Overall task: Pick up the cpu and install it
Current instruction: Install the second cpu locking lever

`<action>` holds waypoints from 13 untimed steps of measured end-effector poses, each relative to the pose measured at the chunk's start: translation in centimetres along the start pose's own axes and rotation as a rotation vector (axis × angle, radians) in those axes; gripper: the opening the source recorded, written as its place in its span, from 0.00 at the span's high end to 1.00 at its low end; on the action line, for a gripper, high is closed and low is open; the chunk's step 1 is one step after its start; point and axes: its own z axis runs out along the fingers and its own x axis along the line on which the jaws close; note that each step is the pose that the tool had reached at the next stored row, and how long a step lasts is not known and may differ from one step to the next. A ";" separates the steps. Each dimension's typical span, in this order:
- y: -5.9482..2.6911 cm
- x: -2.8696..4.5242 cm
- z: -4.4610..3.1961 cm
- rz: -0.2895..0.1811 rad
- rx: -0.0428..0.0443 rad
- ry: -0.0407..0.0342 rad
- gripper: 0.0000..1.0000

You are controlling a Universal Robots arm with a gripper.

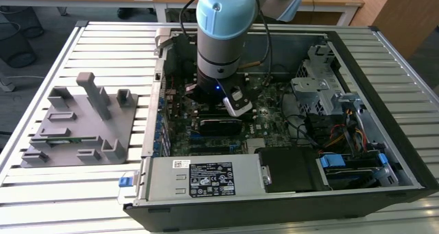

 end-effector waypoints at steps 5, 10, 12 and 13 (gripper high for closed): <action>-0.01 0.01 0.03 0.000 -0.0028 0.0000 0.89; 0.01 0.04 -0.04 0.000 -0.0043 -0.0001 0.89; 0.04 0.05 -0.16 0.000 -0.0043 -0.0001 0.89; 0.05 0.05 -0.23 0.000 -0.0043 -0.0001 0.89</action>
